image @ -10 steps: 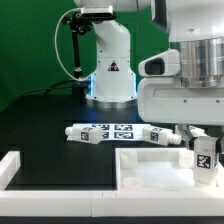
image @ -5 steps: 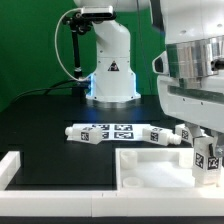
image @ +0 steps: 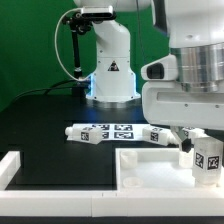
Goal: Assemble one leg
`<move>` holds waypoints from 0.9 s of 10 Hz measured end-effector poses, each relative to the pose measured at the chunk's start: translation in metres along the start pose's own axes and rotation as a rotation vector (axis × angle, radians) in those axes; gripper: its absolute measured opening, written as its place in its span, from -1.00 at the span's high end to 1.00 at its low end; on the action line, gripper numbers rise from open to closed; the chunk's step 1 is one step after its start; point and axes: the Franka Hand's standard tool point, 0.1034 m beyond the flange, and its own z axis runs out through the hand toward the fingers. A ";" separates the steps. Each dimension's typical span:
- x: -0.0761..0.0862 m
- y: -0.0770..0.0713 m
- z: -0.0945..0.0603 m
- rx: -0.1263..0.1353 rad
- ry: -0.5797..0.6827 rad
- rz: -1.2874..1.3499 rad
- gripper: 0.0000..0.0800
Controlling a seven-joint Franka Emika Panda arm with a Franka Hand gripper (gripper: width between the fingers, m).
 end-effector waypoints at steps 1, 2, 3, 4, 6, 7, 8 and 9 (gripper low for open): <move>0.000 0.001 0.000 -0.001 0.000 -0.050 -0.62; 0.001 0.001 0.000 -0.006 0.002 -0.169 -0.62; 0.002 0.002 -0.002 -0.022 0.011 -0.329 -0.62; 0.004 0.002 -0.004 -0.046 0.023 -0.501 -0.62; 0.005 0.003 -0.002 -0.070 0.047 -0.719 -0.62; 0.004 0.003 -0.001 -0.067 0.047 -0.681 -0.62; 0.004 0.004 -0.001 -0.068 0.047 -0.682 -0.33; 0.004 0.003 -0.001 -0.065 0.048 -0.622 0.01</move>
Offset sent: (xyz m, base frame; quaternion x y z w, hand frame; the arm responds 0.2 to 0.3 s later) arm -0.0040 -0.0010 0.0134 -0.0409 0.0239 -0.3769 0.9250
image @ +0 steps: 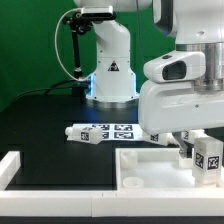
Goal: Assemble one leg
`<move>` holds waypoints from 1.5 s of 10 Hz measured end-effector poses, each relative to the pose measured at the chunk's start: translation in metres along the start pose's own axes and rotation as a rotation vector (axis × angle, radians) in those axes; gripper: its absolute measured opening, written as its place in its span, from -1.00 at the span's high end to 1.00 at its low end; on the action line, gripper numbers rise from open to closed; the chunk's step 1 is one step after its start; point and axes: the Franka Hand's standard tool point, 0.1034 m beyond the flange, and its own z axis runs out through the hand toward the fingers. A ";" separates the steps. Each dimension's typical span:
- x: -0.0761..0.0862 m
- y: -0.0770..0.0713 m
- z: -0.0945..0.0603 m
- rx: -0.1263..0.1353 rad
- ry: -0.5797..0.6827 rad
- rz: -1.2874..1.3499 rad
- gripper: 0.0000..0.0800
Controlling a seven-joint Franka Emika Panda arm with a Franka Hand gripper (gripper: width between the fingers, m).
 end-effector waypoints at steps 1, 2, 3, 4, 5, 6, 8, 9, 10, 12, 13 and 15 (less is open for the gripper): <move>0.000 0.000 0.000 0.001 0.000 0.062 0.01; 0.000 0.000 0.000 0.001 0.000 0.131 0.29; 0.000 0.000 0.000 0.004 -0.001 0.216 0.29; 0.000 0.000 0.001 0.003 0.001 0.312 0.29; 0.001 -0.001 0.001 -0.005 0.004 0.436 0.29; 0.001 -0.001 0.001 -0.006 0.007 0.659 0.29; 0.001 -0.002 0.002 0.019 0.013 1.080 0.29; 0.000 -0.005 0.002 0.018 0.014 1.230 0.29; 0.000 -0.005 0.002 0.027 0.014 1.346 0.29; 0.001 -0.005 0.002 0.027 0.016 1.382 0.29; 0.001 -0.005 0.002 0.027 0.016 1.359 0.29; 0.002 -0.003 0.002 0.031 0.049 1.091 -0.44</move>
Offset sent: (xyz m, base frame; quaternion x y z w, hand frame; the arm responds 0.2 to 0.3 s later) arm 0.0000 0.0000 0.0000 0.0000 0.0000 0.1938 0.9810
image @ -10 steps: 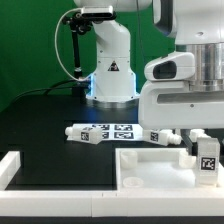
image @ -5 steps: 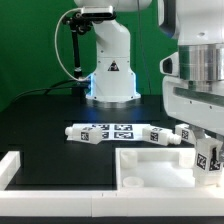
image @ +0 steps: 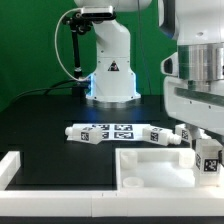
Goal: Assemble one leg
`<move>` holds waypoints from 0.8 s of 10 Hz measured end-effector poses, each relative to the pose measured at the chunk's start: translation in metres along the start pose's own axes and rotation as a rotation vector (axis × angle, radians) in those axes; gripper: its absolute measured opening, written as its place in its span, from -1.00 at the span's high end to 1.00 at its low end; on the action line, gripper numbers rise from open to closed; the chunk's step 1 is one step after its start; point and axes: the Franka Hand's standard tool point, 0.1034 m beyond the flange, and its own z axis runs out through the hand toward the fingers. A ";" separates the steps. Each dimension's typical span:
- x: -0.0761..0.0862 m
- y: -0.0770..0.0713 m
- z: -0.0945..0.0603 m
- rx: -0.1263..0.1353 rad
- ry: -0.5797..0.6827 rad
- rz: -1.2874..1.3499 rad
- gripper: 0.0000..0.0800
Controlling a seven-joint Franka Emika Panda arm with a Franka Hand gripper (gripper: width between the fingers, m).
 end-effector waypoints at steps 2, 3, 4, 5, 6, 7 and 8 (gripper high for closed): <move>-0.005 -0.001 -0.002 -0.013 0.017 -0.363 -0.59; -0.012 -0.001 -0.002 -0.017 0.016 -0.398 -0.61; -0.010 -0.001 -0.001 -0.019 0.016 -0.494 -0.61; -0.009 0.000 -0.001 -0.020 0.015 -0.569 -0.62; -0.009 0.000 -0.001 -0.020 0.015 -0.649 -0.62; -0.005 -0.001 -0.002 -0.033 0.026 -0.856 -0.62; 0.004 -0.002 -0.003 -0.038 0.031 -1.080 -0.62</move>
Offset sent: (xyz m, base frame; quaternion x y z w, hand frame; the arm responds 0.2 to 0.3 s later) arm 0.0000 0.0000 0.0000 0.0000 0.0000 -0.1938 0.9810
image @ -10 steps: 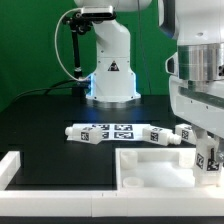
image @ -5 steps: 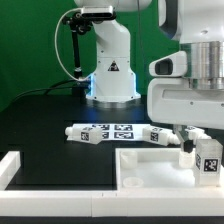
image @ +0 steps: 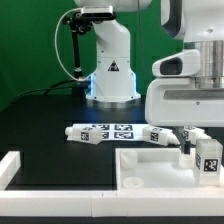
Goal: Assemble one leg
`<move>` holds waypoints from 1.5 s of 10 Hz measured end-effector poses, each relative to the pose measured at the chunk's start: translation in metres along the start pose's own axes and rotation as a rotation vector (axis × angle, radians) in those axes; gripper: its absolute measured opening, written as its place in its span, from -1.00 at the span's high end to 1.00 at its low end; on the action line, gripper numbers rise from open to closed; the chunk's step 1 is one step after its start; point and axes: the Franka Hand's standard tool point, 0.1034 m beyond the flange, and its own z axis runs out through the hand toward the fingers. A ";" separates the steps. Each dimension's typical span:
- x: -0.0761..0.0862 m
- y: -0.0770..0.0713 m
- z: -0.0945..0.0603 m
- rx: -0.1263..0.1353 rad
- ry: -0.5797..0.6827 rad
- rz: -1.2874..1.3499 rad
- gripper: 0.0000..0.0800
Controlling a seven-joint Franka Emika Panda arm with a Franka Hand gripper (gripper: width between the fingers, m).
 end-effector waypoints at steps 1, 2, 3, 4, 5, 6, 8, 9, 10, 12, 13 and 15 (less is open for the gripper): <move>0.000 0.001 0.000 0.002 -0.001 0.004 -0.62; 0.000 0.000 0.000 0.003 -0.001 0.036 -0.31; 0.000 0.000 0.000 0.003 -0.001 0.049 0.03; 0.000 -0.001 0.000 0.004 -0.001 0.099 0.03; 0.000 0.000 0.000 0.004 -0.001 0.182 0.29; 0.000 0.000 0.000 0.005 -0.002 0.243 0.29; -0.003 -0.001 0.000 -0.025 0.022 0.516 0.29; -0.005 -0.002 0.000 -0.046 0.025 0.695 0.29; -0.007 -0.002 0.000 -0.069 0.015 0.881 0.29; -0.004 -0.001 0.001 -0.037 0.020 1.287 0.29; -0.004 0.001 0.001 -0.019 0.011 1.419 0.29; -0.004 0.002 0.001 -0.016 0.007 1.463 0.26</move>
Offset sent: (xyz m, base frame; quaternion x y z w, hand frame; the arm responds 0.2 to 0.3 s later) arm 0.0000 0.0000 0.0000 0.0000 0.0000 0.0650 0.9979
